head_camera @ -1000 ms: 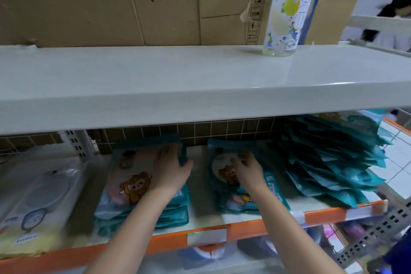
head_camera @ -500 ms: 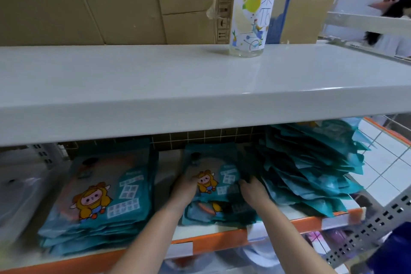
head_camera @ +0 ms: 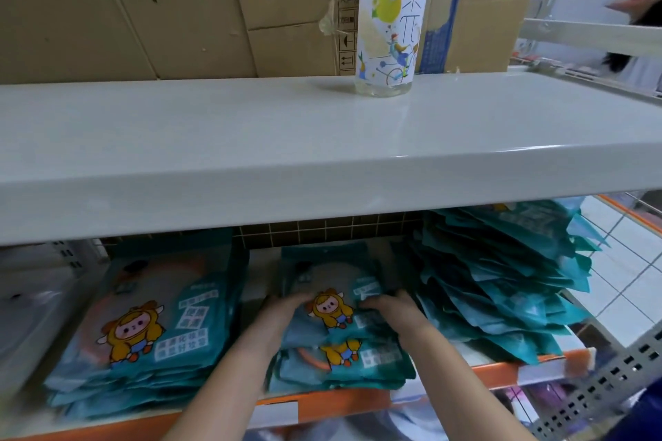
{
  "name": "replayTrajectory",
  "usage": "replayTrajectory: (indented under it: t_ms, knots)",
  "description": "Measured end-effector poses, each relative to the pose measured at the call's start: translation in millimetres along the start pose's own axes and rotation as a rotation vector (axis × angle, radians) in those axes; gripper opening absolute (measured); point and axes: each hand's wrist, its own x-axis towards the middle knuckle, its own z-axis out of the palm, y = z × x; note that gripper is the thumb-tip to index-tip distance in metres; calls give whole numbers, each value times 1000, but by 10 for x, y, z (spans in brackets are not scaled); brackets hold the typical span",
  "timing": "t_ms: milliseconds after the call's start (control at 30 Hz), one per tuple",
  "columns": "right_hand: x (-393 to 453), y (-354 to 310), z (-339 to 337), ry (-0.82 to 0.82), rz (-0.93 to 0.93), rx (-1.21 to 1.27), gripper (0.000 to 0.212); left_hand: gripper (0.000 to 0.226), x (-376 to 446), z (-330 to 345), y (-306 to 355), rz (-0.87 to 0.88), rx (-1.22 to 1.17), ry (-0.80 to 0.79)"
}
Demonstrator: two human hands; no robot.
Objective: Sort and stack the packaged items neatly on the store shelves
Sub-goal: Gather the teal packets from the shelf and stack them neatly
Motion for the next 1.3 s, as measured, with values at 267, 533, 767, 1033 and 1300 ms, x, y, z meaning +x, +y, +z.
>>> replayTrajectory:
  t_ms: [267,533,767,1033,1300]
  knots:
    - [-269,-342,-34,-74,-376,122,51,33,-231,18,193,326,-78,13]
    - [-315,-225,-41,-42,-516,181,63,45,-433,1,183,562,-70,-50]
    - [-323,-59,-25,-55,-496,162,64,58,-392,34,-15,603,26,-53]
    - [-285,110,-39,-94,-459,42,62,69,-267,114,-169,486,117,53]
    - [-553,-180,-89,30,-476,3,54,57,-592,139,204,553,334,179]
